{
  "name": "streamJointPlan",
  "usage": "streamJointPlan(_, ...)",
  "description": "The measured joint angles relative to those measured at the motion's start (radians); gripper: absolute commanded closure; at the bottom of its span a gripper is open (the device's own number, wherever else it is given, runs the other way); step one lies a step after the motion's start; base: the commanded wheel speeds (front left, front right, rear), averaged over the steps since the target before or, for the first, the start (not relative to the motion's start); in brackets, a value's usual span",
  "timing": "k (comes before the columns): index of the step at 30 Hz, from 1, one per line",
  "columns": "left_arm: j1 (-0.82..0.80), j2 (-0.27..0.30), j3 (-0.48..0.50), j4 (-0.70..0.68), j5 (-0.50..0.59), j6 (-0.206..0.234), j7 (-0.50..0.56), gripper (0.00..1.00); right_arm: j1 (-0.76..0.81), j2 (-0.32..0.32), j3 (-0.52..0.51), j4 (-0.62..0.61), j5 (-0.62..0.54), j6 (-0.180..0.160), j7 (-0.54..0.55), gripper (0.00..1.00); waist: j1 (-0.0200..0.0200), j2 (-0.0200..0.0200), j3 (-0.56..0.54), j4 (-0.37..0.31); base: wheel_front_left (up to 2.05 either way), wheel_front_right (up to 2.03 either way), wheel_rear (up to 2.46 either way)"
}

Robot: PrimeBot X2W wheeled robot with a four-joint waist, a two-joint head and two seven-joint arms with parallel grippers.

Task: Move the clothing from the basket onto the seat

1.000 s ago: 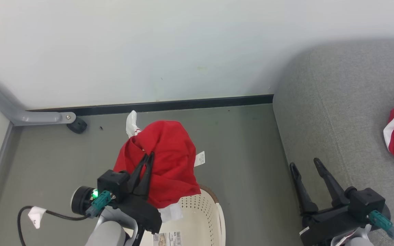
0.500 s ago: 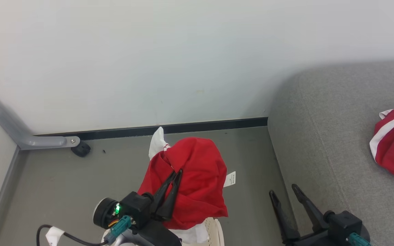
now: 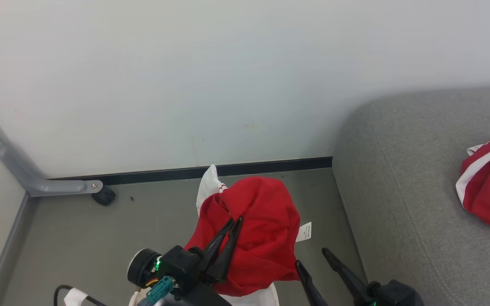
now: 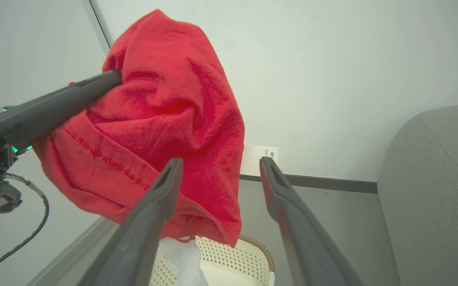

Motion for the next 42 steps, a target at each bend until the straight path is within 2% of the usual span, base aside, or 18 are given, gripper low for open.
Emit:
streamJointPlan(4,-0.001,-0.001,-0.015,-0.005,0.000,-0.005,0.012,1.00,0.001,0.002,0.031,-0.020,0.000,0.003,0.002,0.00,0.0000,0.0000,-0.001,0.007,0.00,0.00,0.00)
streamJointPlan(17,-0.002,-0.002,-0.034,-0.028,-0.003,-0.005,0.046,1.00,-0.035,0.018,0.229,-0.030,0.005,0.012,0.047,0.00,0.0000,0.0000,-0.002,0.058,0.00,0.00,0.00)
streamJointPlan(30,-0.003,-0.003,-0.047,-0.056,-0.012,-0.002,0.073,1.00,-0.214,0.024,0.304,0.084,0.041,0.012,0.063,0.00,0.0000,0.0000,0.009,0.094,0.00,0.00,0.00)
streamJointPlan(31,-0.003,-0.003,-0.048,-0.058,-0.012,-0.002,0.073,1.00,-0.222,0.024,0.307,0.094,0.042,0.012,0.063,0.18,0.0000,0.0000,0.010,0.096,0.00,0.00,0.00)
streamJointPlan(32,-0.003,-0.003,-0.049,-0.059,-0.012,-0.002,0.074,1.00,-0.230,0.024,0.308,0.103,0.042,0.012,0.062,0.64,0.0000,0.0000,0.011,0.097,0.00,0.00,0.00)
streamJointPlan(33,-0.004,-0.003,-0.050,-0.061,-0.012,0.001,0.077,1.00,-0.237,0.024,0.309,0.113,0.045,0.012,0.062,1.00,0.0000,0.0000,0.012,0.099,0.00,0.00,0.00)
streamJointPlan(42,-0.004,-0.003,-0.055,-0.068,-0.013,0.005,0.084,1.00,-0.271,0.025,0.328,0.163,0.086,0.012,0.034,1.00,0.0000,0.0000,0.017,0.110,0.00,0.00,0.00)
